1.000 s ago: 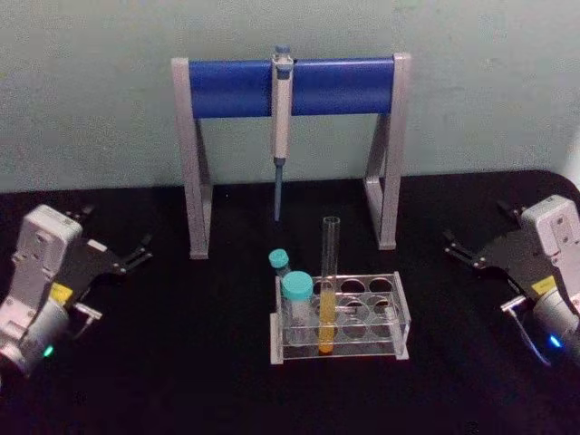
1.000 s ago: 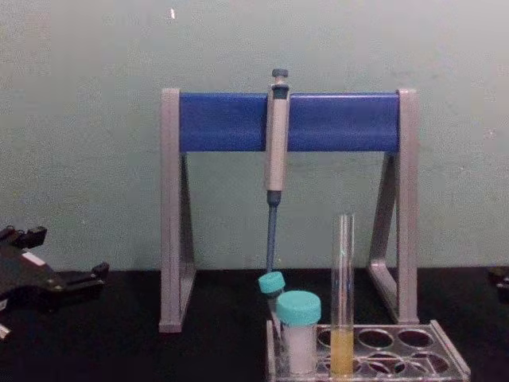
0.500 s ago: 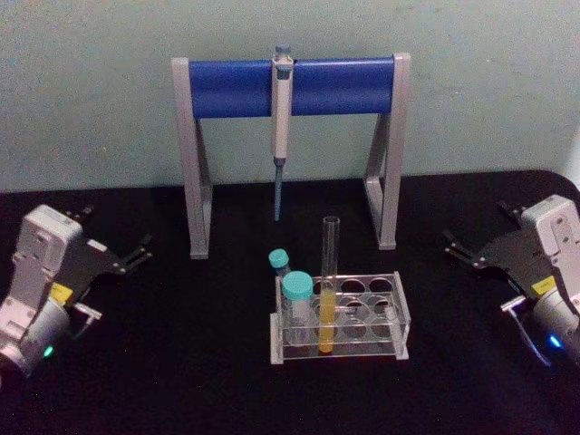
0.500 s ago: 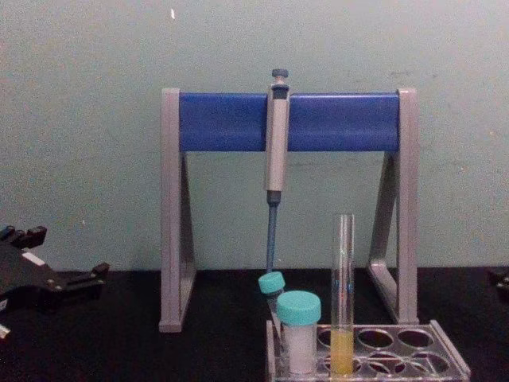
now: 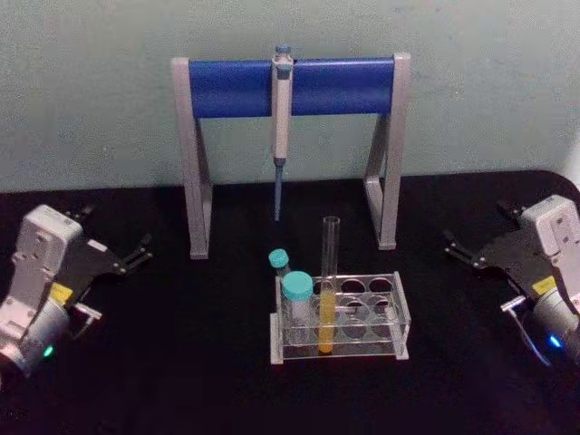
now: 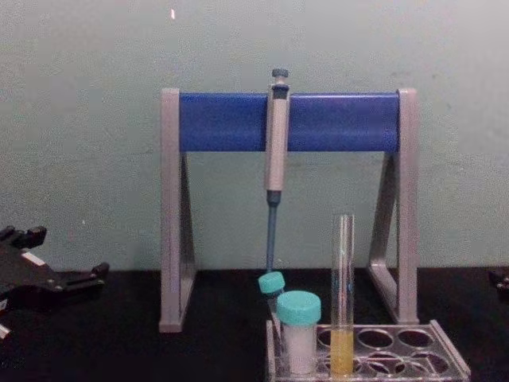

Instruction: Pick up the test tube from the test tube rack, shake it, then place it back into the test tube rack.

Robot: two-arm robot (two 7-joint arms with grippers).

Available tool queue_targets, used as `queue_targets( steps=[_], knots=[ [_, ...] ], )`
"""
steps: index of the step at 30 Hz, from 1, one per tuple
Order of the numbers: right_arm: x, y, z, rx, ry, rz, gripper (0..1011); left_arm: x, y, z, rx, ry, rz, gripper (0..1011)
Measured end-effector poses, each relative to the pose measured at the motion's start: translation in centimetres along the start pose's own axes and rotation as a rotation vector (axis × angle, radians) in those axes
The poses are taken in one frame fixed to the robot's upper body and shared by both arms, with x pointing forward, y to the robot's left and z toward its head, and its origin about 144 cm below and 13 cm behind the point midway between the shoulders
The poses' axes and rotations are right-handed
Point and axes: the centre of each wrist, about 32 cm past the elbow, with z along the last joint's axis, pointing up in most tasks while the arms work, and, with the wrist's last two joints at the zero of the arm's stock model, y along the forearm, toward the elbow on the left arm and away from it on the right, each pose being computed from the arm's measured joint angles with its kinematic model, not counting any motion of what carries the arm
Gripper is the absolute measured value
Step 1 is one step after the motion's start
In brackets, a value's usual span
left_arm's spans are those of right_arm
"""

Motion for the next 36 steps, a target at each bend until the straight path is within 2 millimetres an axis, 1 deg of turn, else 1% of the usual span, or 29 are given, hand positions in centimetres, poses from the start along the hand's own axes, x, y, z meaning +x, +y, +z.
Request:
queue_targets(
  steps=[24, 31, 36],
  knots=[
    [0.0, 0.0, 0.0, 0.0, 0.0, 0.0, 1000, 0.0, 0.0, 0.0, 0.0, 0.0, 0.0, 1001],
    [-0.1, -0.3, 0.3, 0.008, 0.005, 0.008, 1000, 0.0, 0.0, 0.0, 0.0, 0.0, 0.0, 1001],
    [-0.5, -1.1, 0.6, 0.003, 0.025, 0.048, 1001, 0.0, 0.0, 0.0, 0.0, 0.0, 0.0, 1001]
  ],
)
